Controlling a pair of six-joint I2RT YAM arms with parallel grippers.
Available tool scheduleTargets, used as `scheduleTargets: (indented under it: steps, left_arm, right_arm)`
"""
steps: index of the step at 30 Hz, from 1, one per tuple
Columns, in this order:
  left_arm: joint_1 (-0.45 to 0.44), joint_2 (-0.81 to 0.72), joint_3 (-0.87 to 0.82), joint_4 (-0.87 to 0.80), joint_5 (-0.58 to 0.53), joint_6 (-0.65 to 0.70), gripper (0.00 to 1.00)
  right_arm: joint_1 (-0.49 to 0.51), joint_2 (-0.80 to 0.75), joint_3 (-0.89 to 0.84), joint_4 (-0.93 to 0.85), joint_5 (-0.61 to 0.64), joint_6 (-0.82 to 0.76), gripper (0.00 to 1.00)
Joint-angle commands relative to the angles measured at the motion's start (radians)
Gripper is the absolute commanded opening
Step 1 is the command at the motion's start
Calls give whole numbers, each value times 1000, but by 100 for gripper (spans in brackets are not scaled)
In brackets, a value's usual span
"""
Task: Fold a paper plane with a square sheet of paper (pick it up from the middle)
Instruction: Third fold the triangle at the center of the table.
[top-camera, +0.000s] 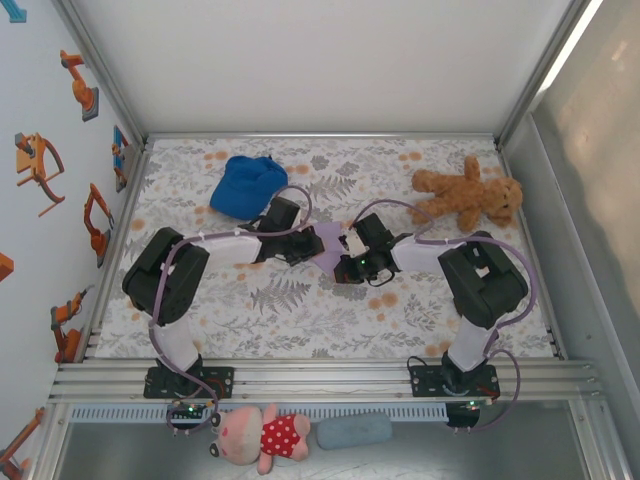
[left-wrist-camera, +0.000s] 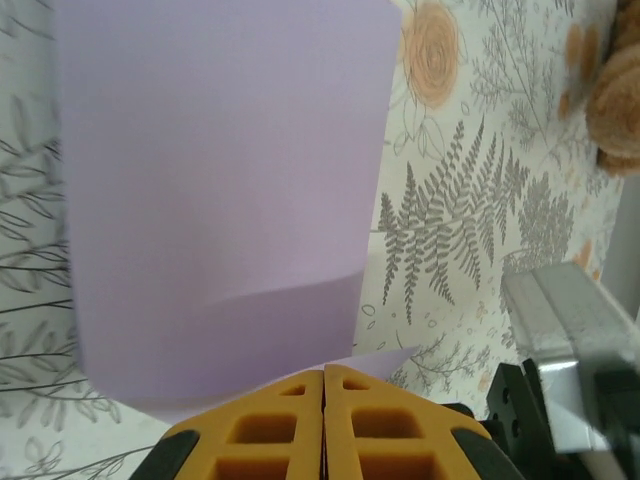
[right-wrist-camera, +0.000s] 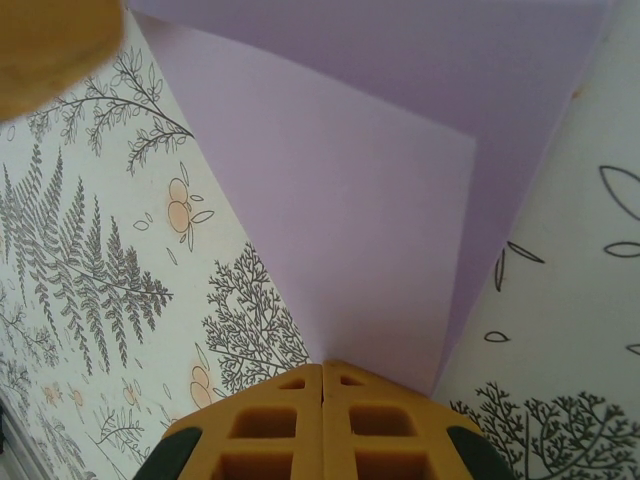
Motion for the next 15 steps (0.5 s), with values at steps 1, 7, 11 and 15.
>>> scheduleTargets:
  steps: [1,7,11,15]
  left_arm:
    - [-17,33,-30,113,44,26,9]
    - [-21,88,-14,81,23,47,10]
    - [-5,101,-8,28,-15,76,10]
    - [25,117,3,-28,-44,112,10]
  right_arm:
    - [-2,56,-8,-84,64,-14,0]
    - [-3,62,-4,-98,68,-18,0]
    - [-5,64,-6,-112,84,-26,0]
    - [-12,64,-9,-128,94,-39,0]
